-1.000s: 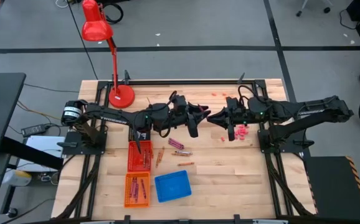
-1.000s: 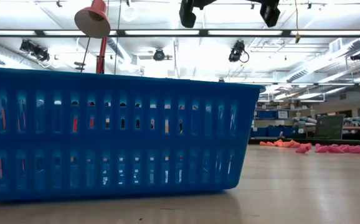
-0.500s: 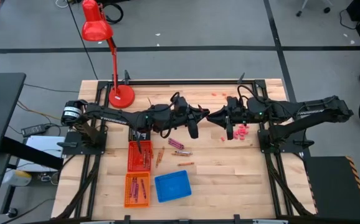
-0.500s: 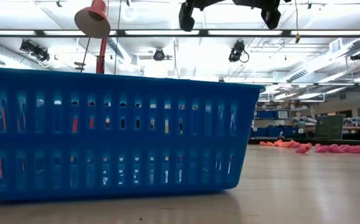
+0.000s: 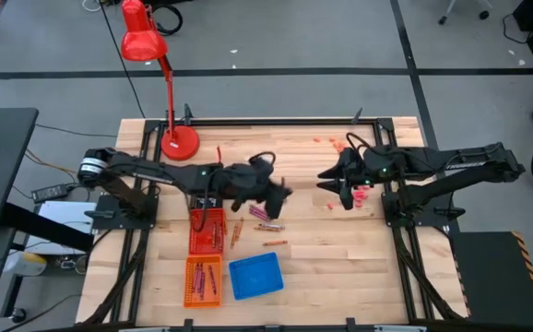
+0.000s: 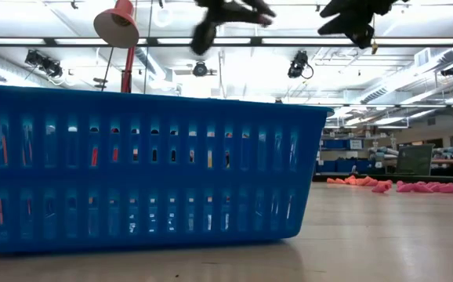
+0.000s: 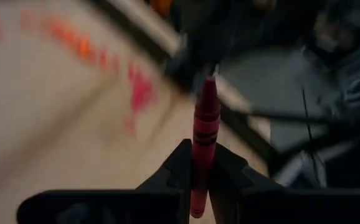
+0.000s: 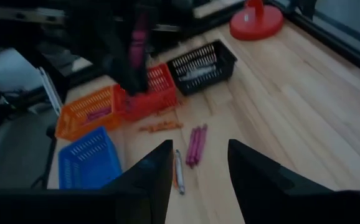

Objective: Sort crayons
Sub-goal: Put the red crayon into the orange bin

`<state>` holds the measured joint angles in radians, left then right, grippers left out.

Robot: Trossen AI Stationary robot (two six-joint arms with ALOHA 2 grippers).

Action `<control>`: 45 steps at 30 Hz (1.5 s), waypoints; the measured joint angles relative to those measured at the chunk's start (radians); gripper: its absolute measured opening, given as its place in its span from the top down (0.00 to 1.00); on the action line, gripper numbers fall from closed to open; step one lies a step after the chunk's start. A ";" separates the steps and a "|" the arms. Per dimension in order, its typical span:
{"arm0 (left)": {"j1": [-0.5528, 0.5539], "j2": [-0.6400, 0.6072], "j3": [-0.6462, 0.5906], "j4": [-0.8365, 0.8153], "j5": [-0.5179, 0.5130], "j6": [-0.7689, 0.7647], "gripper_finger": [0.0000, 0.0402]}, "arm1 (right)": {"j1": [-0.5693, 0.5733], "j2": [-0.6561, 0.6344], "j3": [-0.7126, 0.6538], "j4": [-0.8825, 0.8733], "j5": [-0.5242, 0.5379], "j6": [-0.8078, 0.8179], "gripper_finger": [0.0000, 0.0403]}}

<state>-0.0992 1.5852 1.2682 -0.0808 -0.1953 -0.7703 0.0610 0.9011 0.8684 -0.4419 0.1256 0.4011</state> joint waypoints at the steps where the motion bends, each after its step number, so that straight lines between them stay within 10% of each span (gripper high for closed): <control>1: -0.012 -0.012 0.000 -0.062 0.024 -0.048 0.90 | -0.001 0.002 0.000 -0.009 0.000 0.000 0.61; 9: -0.174 -0.030 0.000 -0.374 0.201 -0.395 0.90 | -0.025 0.051 0.000 -0.006 0.005 -0.003 0.61; 23: -0.505 -0.014 0.000 -0.731 0.170 -0.934 0.90 | -0.033 0.141 0.000 0.061 -0.050 -0.028 0.61; 45: -0.610 0.191 0.001 -0.829 0.123 -1.088 0.90 | -0.051 0.142 0.000 0.127 -0.075 -0.064 0.61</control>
<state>-0.7092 1.7766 1.2690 -0.9096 -0.0728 -1.8580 0.0103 1.0435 0.8684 -0.3153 0.0508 0.3367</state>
